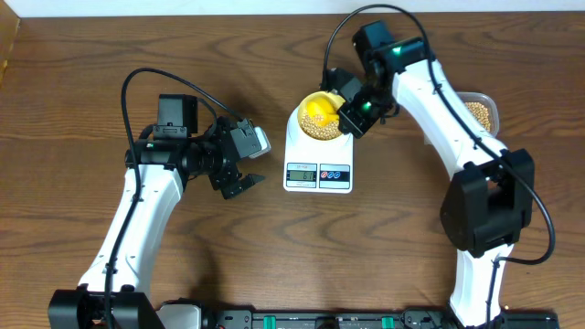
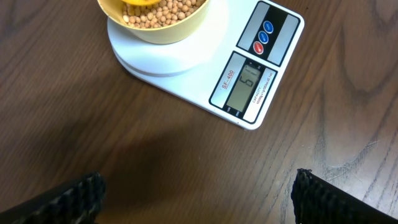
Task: Scoop item into bowl and weigh 50g on scale
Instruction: 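Lift the scoop out of the bowl and carry it right to the tub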
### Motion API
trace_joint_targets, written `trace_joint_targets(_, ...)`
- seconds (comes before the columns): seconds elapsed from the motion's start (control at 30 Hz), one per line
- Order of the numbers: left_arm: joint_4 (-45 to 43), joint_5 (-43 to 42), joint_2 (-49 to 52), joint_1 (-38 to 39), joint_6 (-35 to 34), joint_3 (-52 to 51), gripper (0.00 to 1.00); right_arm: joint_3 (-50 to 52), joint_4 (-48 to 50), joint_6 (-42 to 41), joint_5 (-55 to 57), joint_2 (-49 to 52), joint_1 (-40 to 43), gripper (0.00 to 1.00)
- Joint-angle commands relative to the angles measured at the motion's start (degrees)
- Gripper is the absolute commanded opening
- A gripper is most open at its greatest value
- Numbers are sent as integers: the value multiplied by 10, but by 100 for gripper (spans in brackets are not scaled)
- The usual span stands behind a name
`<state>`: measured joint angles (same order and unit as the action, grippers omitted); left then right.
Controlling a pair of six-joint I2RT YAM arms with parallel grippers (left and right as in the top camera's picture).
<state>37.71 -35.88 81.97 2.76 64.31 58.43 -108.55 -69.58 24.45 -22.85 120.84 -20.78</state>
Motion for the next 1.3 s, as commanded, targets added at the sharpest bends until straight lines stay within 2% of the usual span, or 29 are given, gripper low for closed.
trace_joint_targets(0.0,2,-9,-7,-2,-5,2,98,-18,-4,-7,-71,5,15,1)
trace_joint_targets(0.67,2,-9,-7,-2,-5,2,97,-20,-14,-13,-84,-18,43,1)
trace_joint_targets(0.83,2,-9,-7,-2,-5,2,98,-20,-18,-13,-121,-25,53,1)
trace_joint_targets(1.07,2,-9,-7,-2,-5,2,97,-21,-30,-13,-219,-52,104,1)
trace_joint_targets(1.27,2,-9,-7,-2,-5,2,98,-21,-61,-13,-237,-91,163,1)
